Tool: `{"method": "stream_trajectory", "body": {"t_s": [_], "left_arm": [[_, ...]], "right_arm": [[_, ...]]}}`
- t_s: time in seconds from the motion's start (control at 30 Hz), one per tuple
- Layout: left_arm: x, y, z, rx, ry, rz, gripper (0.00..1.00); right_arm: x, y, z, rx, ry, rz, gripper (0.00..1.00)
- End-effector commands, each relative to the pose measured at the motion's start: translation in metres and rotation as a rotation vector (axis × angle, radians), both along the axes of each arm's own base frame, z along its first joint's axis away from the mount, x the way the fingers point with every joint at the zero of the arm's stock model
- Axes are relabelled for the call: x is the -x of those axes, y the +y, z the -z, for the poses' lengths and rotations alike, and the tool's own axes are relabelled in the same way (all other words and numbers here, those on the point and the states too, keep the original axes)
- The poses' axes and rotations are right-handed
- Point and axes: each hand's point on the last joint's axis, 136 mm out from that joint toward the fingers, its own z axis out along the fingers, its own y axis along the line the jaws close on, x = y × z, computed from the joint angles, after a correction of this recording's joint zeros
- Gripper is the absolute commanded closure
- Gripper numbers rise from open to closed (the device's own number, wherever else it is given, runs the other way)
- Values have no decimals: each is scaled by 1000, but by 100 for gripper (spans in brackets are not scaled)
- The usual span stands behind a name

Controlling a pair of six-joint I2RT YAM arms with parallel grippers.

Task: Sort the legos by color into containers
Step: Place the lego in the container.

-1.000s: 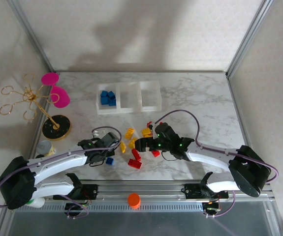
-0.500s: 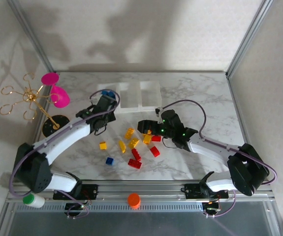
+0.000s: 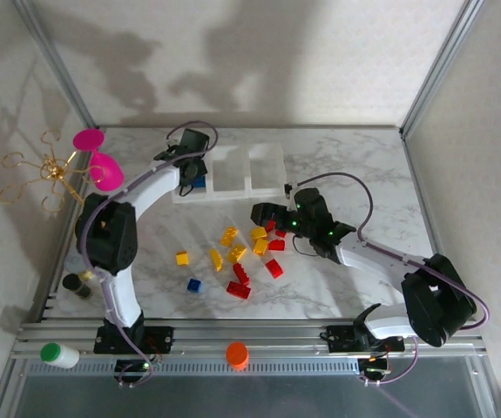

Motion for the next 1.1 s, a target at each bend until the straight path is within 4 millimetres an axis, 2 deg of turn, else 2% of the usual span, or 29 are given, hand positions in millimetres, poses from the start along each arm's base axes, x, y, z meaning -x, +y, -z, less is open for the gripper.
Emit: {"method": "stream_trajectory", "body": {"t_s": [0.0,0.17,0.23,0.27,0.4,0.57,0.63,0.73,1.03,1.07], "left_arm": [[-7,7,18,-56,53,8,69],[2,18,27,-82,70,-21,66],[4,16,26,-70,70,-8,60],[6,16,24,-71,72,-6,54],[8,15,4,-52,33,-5,47],[21,8,-27,-5,-12,18,46],[34,2,-38,20,-34,37,45],[60,-7,-42,57,-39,73,44],[166,-37,-19,122,-23,150,43],[177,-38,-15,134,-14,159,43]], "right_arm": [[-2,1,-13,-19,-39,-8,1],[-1,-2,-14,-19,-46,-2,2],[-3,1,-14,-17,-45,-8,1],[-4,2,-14,-18,-42,-11,1],[-6,8,-19,-33,-44,-28,1],[-3,14,-29,-56,-62,-70,1],[-2,11,-25,-29,-60,-69,1],[2,8,-17,11,-48,-84,1],[36,15,-6,19,-67,-215,1],[47,22,-3,30,-70,-249,1]]}}
